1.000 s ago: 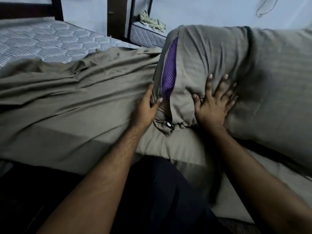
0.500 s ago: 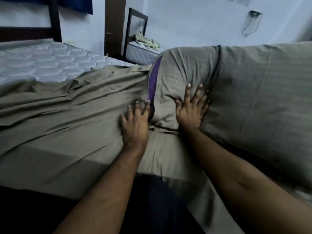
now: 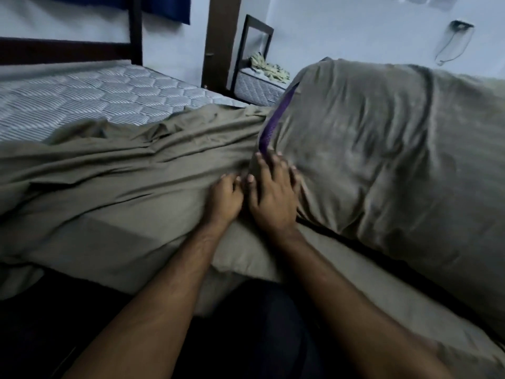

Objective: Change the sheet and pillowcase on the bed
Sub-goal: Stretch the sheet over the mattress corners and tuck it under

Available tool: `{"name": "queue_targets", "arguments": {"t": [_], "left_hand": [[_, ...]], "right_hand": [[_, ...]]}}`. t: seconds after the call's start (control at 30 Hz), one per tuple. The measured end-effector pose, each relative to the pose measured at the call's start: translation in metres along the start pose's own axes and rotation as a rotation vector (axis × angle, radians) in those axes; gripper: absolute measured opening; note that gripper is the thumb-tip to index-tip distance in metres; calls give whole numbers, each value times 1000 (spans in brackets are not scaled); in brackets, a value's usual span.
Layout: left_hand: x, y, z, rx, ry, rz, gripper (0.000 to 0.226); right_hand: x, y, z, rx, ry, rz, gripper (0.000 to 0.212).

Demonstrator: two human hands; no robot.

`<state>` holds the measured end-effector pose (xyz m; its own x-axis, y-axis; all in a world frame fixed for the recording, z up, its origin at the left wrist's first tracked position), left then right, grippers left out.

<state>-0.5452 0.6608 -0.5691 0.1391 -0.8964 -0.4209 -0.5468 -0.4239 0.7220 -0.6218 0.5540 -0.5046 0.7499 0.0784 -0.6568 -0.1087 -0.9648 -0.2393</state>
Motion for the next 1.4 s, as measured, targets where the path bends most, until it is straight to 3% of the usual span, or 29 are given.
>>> {"name": "queue_targets", "arguments": {"t": [0.07,0.13,0.23,0.33,0.43,0.53,0.63,0.7,0.77,0.87,0.93,0.97,1.07,1.13,1.2,1.27,1.37,1.4], "left_hand": [[-32,-17,3,110,2,-229,42],[-73,-38,13,201,23,-475,49],[-149,-76,26,133,35,-759,50],[-205,-108,36,-2,12,-838,54],[-241,-129,55,-31,35,-887,61],[-256,-139,63,-16,-16,-857,69],[-260,-143,55,-54,-132,-826,71],[-267,-134,48,-32,-140,-904,66],[-285,-110,38,13,17,-914,51],[-320,-82,18,37,301,-804,32],[-339,-100,-3,-101,294,-781,35],[-342,-117,-12,-229,227,-748,42],[-316,-160,-31,-523,-183,-704,61],[-306,-169,-33,-550,-292,-695,47],[-309,-175,-35,-586,-276,-648,31],[-313,-179,-31,-667,-258,-581,30],[-336,-171,-36,-835,10,-415,27],[-347,-162,-46,-798,143,-382,23]], "right_hand": [[23,-43,4,-119,-112,-118,45],[59,-77,11,-167,-339,-173,47],[107,-120,21,-197,-591,-150,50],[127,-162,14,-226,-582,-141,43],[150,-216,8,-228,-589,-155,43],[173,-267,4,-249,-596,-150,62],[185,-299,-3,-268,-688,-298,84],[200,-305,-20,-256,-778,-306,84],[220,-308,-40,-248,-894,-316,78],[240,-297,-62,-31,-1074,-533,101],[249,-292,-67,40,-1027,-626,89],[252,-295,-66,-17,-1008,-603,80],[262,-303,-59,-219,-1056,-406,69],[263,-305,-58,-256,-1045,-398,46],[260,-306,-61,-297,-975,-364,32],[251,-308,-64,-309,-873,-397,29],[216,-312,-84,-186,-647,-587,25],[201,-312,-90,-146,-561,-671,22]]}}
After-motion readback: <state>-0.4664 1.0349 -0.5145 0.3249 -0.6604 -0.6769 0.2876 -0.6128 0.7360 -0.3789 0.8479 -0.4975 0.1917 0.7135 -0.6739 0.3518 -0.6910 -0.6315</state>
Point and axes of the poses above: each hand's wrist, its own z-axis away from the middle knuckle, its own x-axis out of the palm, y = z × x, the point moved 8 cm from there along -z, towards the middle knuckle, and after that the axes turned 15 degrees about x, right-handed, at the moved point
